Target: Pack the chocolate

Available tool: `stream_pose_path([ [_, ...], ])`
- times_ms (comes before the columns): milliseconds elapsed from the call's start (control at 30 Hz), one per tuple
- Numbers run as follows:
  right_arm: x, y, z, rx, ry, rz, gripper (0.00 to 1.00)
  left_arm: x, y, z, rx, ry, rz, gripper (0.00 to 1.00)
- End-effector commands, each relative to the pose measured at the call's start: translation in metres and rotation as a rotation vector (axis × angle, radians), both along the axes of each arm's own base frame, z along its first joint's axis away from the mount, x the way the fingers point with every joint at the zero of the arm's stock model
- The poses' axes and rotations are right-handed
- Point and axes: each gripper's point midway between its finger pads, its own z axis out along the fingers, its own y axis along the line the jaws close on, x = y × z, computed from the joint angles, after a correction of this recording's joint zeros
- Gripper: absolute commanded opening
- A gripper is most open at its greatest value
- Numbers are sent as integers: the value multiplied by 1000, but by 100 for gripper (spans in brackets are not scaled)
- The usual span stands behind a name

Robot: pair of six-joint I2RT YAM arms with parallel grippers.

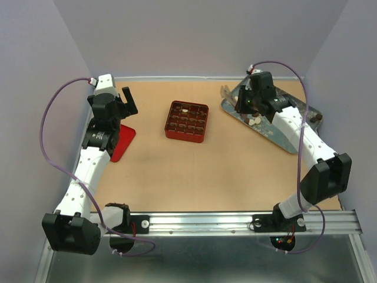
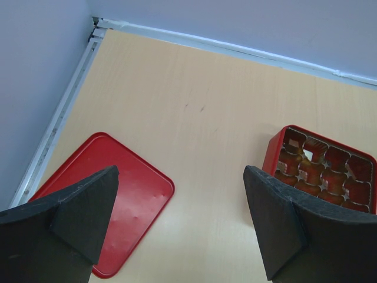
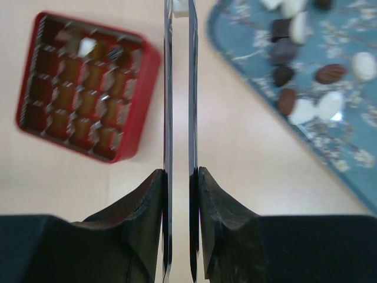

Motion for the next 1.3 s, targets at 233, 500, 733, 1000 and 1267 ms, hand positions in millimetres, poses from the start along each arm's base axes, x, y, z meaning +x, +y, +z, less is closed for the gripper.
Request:
stream_pose_path([
  [233, -26, 137, 27, 89, -44, 315, 27, -1, 3, 19, 1, -65, 16, 99],
  [500, -30, 175, 11, 89, -16, 395, 27, -2, 7, 19, 8, -64, 29, 99],
  [733, -26, 187, 17, 93, -38, 412, 27, -2, 8, 20, 9, -67, 31, 99],
  [1000, -25, 196, 12, 97, -27, 433, 27, -2, 8, 20, 9, -67, 31, 99],
  [1267, -24, 202, 6, 96, -14, 442, 32, -2, 8, 21, 8, -68, 29, 99],
])
